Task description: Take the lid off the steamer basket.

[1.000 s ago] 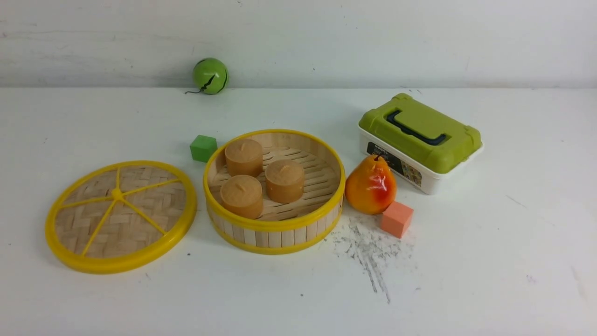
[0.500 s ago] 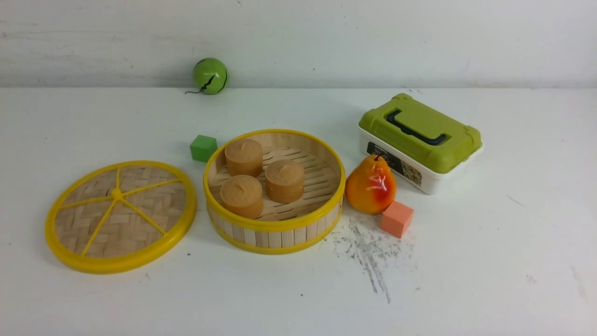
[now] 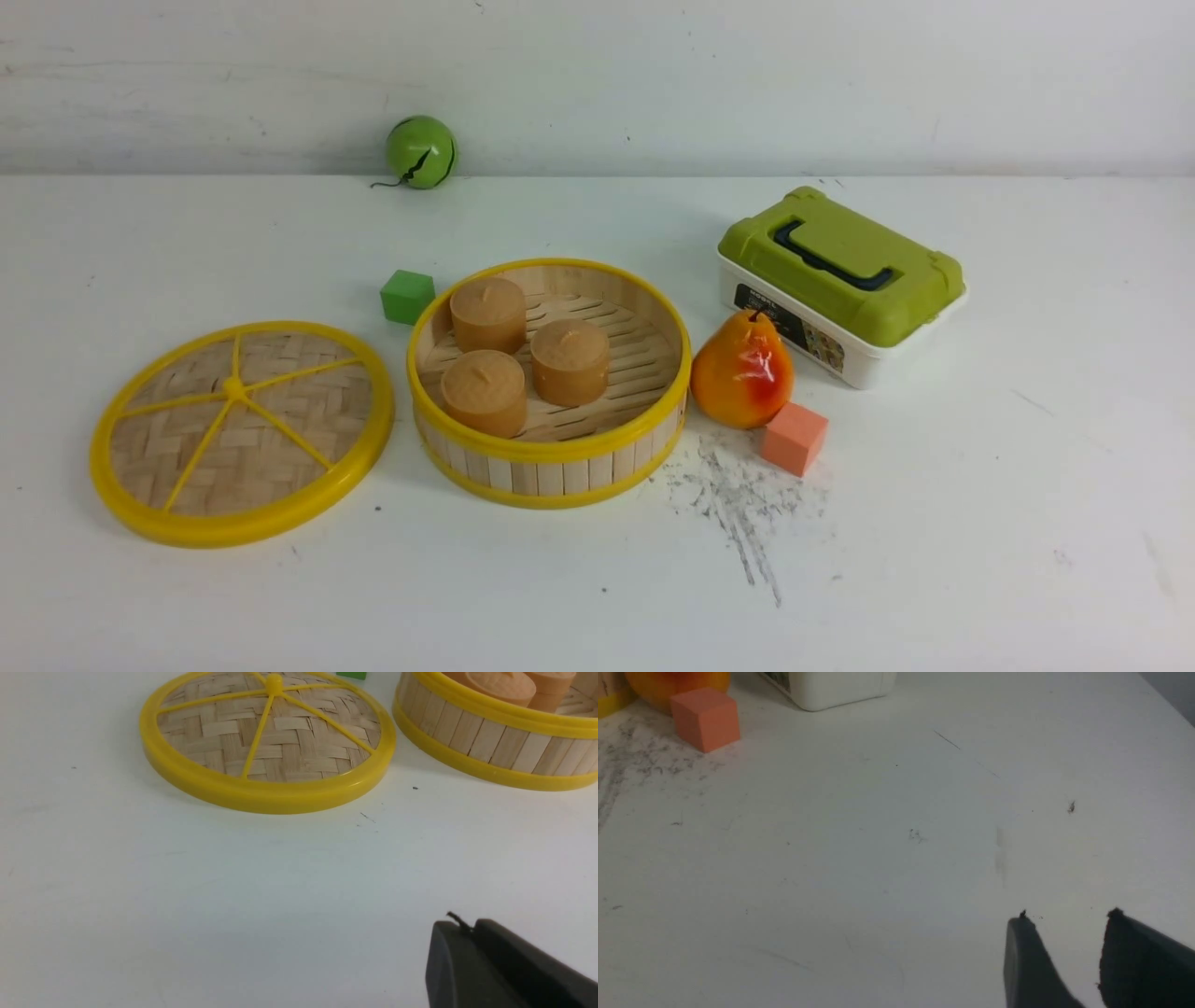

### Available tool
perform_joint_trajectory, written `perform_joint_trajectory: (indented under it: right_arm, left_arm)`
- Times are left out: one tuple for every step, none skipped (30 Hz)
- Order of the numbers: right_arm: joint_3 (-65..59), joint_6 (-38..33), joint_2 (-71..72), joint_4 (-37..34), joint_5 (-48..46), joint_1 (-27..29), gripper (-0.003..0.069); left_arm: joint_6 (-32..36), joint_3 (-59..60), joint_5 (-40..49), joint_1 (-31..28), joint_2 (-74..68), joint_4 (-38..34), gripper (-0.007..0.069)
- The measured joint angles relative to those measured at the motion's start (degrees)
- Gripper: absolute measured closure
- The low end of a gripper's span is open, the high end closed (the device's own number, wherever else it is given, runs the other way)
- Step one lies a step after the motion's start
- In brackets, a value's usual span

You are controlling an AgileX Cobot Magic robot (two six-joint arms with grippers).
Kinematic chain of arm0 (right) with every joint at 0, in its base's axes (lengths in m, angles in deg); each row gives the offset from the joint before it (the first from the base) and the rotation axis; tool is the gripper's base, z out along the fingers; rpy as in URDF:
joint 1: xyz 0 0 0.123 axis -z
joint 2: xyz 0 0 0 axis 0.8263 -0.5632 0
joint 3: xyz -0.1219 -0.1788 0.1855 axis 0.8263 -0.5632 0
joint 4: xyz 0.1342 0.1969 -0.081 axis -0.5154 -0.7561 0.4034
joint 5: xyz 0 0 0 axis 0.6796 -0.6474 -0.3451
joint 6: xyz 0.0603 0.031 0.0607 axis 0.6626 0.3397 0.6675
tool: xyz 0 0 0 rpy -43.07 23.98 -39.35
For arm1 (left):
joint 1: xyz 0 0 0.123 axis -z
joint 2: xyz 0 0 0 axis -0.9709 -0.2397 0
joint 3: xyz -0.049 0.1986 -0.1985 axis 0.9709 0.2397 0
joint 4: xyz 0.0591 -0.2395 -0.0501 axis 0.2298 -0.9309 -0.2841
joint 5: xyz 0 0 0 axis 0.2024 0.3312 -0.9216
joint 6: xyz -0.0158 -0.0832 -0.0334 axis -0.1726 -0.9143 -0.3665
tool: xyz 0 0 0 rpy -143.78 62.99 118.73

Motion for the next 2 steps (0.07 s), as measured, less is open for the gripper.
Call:
perform_joint_trajectory:
  right_arm:
    - [0.00, 0.00, 0.00, 0.00, 0.00, 0.00, 0.0419]
    - [0.00, 0.00, 0.00, 0.00, 0.00, 0.00, 0.0419]
  left_arm:
    - [0.00, 0.00, 0.00, 0.00, 0.00, 0.00, 0.0583]
    - [0.00, 0.00, 0.00, 0.00, 0.00, 0.00, 0.0582]
